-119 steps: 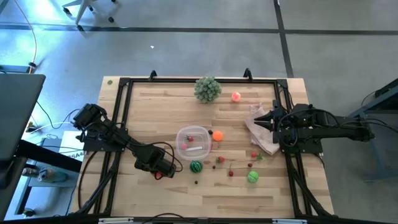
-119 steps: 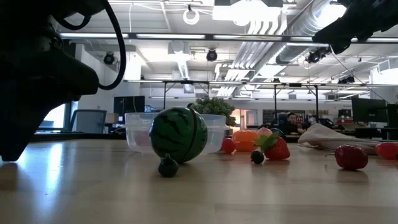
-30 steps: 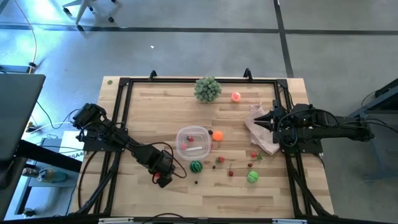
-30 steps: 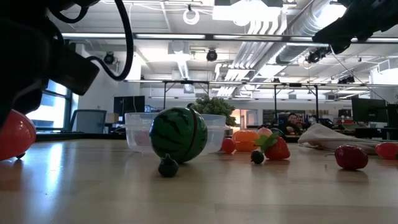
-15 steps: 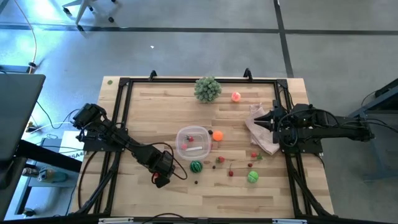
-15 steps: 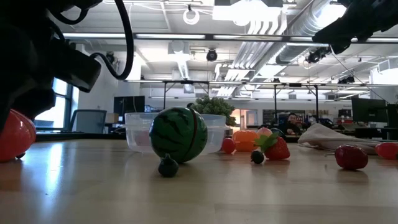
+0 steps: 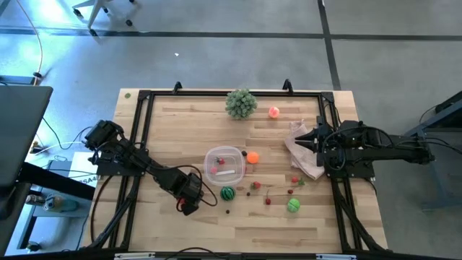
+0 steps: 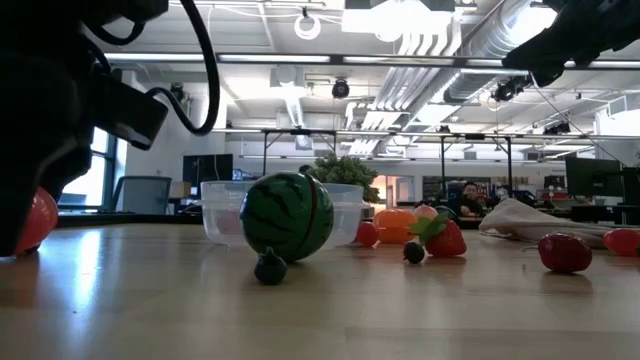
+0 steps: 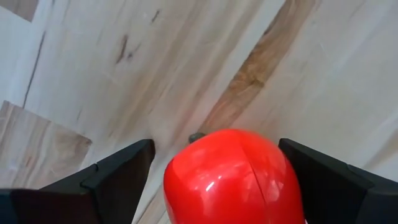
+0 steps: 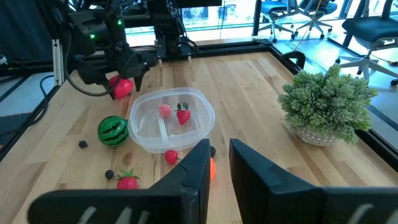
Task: Pick and placing Produce into tupperware
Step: Put the red apple into the transparent bin
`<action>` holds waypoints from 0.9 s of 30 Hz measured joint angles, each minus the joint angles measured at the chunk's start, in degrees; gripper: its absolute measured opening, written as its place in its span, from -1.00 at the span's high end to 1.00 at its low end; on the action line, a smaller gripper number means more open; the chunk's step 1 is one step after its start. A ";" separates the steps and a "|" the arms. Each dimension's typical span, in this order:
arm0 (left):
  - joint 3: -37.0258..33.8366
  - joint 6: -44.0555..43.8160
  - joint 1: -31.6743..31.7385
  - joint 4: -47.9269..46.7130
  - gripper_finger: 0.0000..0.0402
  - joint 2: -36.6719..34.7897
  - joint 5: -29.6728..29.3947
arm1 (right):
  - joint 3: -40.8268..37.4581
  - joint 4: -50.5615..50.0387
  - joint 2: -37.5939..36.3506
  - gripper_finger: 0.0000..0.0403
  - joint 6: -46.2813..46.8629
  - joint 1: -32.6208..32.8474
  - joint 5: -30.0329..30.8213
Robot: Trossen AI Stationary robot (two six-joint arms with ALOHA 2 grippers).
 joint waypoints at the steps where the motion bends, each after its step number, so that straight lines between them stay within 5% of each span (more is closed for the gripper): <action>1: -0.02 -0.21 0.00 -0.12 -0.67 0.00 0.00 | 0.00 -0.01 0.00 0.74 0.01 0.00 -0.01; 11: -0.04 -4.60 0.02 -1.81 -0.26 0.02 -0.95 | 0.00 0.00 0.00 0.74 -0.01 0.00 -0.01; 20: -0.07 -5.16 0.00 -1.55 -0.70 0.02 -0.53 | 0.00 0.00 0.00 0.74 0.01 0.00 0.00; 27: -0.07 -7.75 0.00 -2.04 -0.76 0.02 0.16 | 0.00 -0.01 0.00 0.74 0.01 0.00 -0.01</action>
